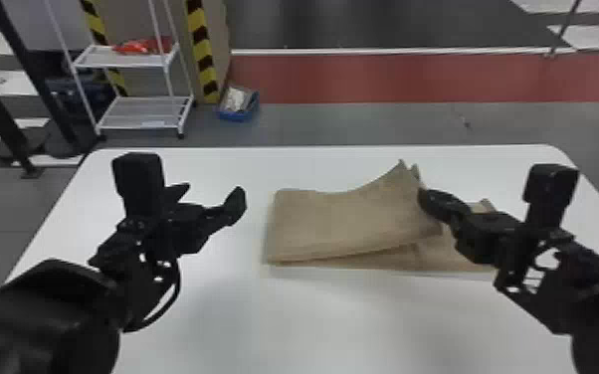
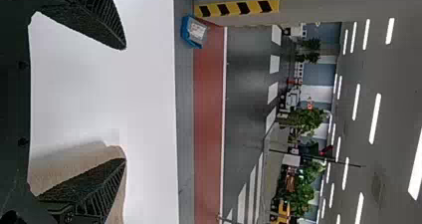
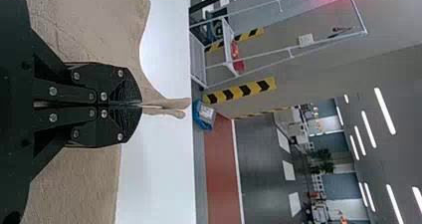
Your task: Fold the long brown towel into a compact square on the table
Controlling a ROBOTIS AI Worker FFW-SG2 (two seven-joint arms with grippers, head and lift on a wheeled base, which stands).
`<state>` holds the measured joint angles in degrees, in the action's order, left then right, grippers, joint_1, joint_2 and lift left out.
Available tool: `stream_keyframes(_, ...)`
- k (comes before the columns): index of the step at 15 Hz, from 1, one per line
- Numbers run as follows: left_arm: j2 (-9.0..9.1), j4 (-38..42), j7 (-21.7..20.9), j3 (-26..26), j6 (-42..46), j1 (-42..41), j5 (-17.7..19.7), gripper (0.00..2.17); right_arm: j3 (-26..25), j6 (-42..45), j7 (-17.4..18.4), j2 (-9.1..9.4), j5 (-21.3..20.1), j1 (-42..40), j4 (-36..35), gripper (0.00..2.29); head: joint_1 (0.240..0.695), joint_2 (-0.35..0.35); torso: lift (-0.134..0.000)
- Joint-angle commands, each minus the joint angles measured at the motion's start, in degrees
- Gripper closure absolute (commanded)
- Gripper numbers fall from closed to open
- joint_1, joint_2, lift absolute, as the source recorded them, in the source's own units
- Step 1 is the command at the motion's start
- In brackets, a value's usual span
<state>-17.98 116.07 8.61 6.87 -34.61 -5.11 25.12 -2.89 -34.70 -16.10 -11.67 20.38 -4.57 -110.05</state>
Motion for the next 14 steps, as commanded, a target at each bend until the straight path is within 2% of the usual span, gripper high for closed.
stream_keyframes(1, -0.03, 0.65, 0.0, -0.36, -0.16, -0.34, 0.45, 0.09, -5.37, 0.81, -0.16, -3.27, 3.88, 0.7, 2.21, 1.14, 0.695, 0.006, -0.128)
stream_keyframes(2, -0.03, 0.56, 0.0, -0.45, -0.16, -0.34, 0.45, 0.09, -6.51, 1.51, -1.21, -4.33, 4.93, 0.96, 5.11, 1.14, 0.695, -0.011, -0.128)
stream_keyframes(3, -0.03, 0.3, 0.0, -0.45, -0.16, -0.34, 0.45, 0.09, -6.87, 1.69, -2.79, -4.42, 4.84, 1.14, 7.66, 1.14, 0.695, -0.034, -0.128)
stream_keyframes(7, 0.67, 0.03, 0.26, 0.69, -0.16, 0.28, 0.01, 0.09, -7.13, 5.55, -4.46, -3.54, 4.14, 1.14, 12.67, 1.14, 0.695, -0.089, -0.128)
stream_keyframes(9, 0.85, 0.12, 0.26, 0.96, -0.16, 0.37, -0.34, 0.09, -8.98, 5.2, -4.55, -3.54, 5.28, -0.18, 9.16, 1.14, 0.695, -0.098, -0.128)
stream_keyframes(12, 0.85, 0.12, 0.09, 1.13, -0.51, 0.28, -0.43, 0.09, -13.46, 2.74, -4.55, -4.15, 9.42, -2.38, 2.74, 1.14, 0.695, -0.116, -0.128)
stream_keyframes(14, 0.85, 0.12, 0.0, 1.22, -0.51, 0.37, -0.34, 0.09, -15.22, -0.07, -4.55, -5.38, 10.29, -2.9, 1.77, 1.14, 0.695, -0.131, -0.128)
